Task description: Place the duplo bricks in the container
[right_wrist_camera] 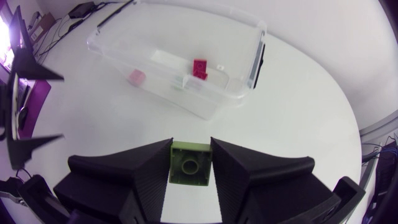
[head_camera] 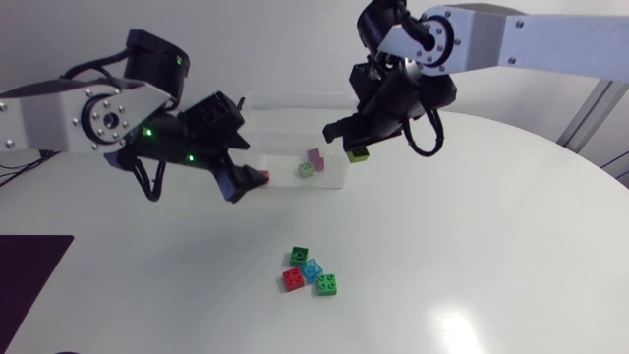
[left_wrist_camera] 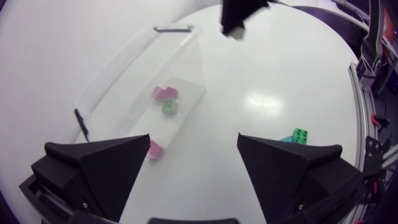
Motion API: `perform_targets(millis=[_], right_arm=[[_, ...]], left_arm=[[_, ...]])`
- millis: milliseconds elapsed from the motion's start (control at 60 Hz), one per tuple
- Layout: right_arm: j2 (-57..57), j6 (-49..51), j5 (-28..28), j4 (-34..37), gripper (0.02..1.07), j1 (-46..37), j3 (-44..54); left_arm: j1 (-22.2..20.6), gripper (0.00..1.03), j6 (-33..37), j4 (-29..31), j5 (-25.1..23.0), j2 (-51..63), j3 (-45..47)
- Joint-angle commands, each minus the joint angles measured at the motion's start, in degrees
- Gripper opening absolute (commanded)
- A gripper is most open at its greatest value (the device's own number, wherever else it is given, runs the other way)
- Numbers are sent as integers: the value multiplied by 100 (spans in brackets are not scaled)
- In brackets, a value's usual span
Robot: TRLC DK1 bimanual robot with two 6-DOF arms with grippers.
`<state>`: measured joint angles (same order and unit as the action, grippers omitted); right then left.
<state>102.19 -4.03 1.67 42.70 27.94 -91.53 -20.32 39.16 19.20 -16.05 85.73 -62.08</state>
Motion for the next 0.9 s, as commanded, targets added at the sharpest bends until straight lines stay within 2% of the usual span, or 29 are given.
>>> perform_targets(millis=[0,350,800,833,883], right_arm=[[169,87,88,81,31,-70,-401],[1048,113,202,46,32,-114,-1632],[1936,87,246,213,33,-307,-2660],[1980,87,237,213,39,-307,-2677],[2024,87,237,248,59,-307,-2713]], left_arm=[[-139,98,294,75,-47,-145,443],[-895,98,373,-197,-38,-66,1559],[-1053,98,303,-698,23,-22,2104],[-1071,98,303,-725,41,5,2139],[-1080,98,303,-742,50,5,2165]])
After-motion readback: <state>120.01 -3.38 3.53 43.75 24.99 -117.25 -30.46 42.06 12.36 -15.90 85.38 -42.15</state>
